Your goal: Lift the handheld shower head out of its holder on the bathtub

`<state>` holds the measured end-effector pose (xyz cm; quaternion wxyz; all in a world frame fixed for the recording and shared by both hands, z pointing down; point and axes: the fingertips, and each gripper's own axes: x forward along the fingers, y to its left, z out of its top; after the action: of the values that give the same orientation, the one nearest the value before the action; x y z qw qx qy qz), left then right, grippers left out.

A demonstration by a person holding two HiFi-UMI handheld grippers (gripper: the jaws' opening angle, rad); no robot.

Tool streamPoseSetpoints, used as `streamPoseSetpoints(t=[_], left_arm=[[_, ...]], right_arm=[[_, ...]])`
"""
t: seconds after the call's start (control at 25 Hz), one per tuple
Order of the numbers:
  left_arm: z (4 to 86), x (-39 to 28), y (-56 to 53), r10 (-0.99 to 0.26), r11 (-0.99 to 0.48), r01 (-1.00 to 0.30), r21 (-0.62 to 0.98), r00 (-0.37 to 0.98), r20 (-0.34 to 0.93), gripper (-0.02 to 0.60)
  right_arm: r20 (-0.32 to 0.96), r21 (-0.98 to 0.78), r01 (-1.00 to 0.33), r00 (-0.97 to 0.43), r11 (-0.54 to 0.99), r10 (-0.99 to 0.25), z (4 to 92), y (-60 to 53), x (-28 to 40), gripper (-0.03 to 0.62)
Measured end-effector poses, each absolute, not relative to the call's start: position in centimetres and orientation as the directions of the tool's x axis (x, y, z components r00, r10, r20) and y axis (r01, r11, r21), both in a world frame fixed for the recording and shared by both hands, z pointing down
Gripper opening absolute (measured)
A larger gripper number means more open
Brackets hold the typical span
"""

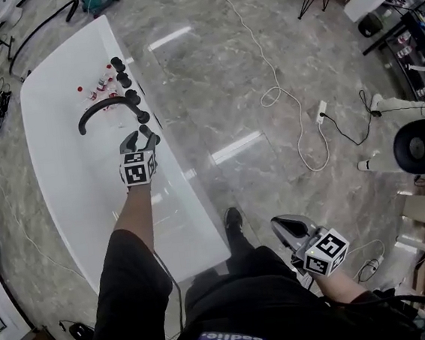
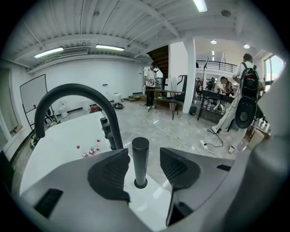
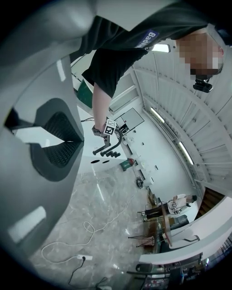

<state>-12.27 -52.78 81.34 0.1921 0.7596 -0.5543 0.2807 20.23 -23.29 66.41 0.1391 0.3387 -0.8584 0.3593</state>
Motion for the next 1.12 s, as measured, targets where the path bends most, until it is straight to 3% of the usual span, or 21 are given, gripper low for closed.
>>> streamPoseSetpoints(t=[0.36,0.44,0.64,1.12], left_arm=[[84.8,-12.7,-54.7,-0.687,-0.297,-0.951,-0.083,0.153,0.711,0.195],[85.0,-12.8,-54.9,-0.685,-0.296,-0.95,-0.097,0.141,0.715,0.147],[84.4,-12.7,-54.8,-0.677,-0.298,-0.949,-0.101,0.135,0.724,0.135],[73.6,-13.2,-48.4,-0.781,-0.308,-0.951,-0.043,0.226,0.582,0.133]], right_arm=[[0.519,-0.532,-0.7,-0.714,0.476,-0.469,67.9,-23.3,22.4,0.003],[0.52,-0.535,-0.699,-0.716,0.475,-0.466,68.0,-23.2,22.7,0.003],[0.512,-0.548,-0.693,-0.72,0.468,-0.468,67.7,-22.9,23.1,0.002],[0.393,-0.564,-0.627,-0.777,0.538,-0.493,62.8,-22.2,18.2,0.002]])
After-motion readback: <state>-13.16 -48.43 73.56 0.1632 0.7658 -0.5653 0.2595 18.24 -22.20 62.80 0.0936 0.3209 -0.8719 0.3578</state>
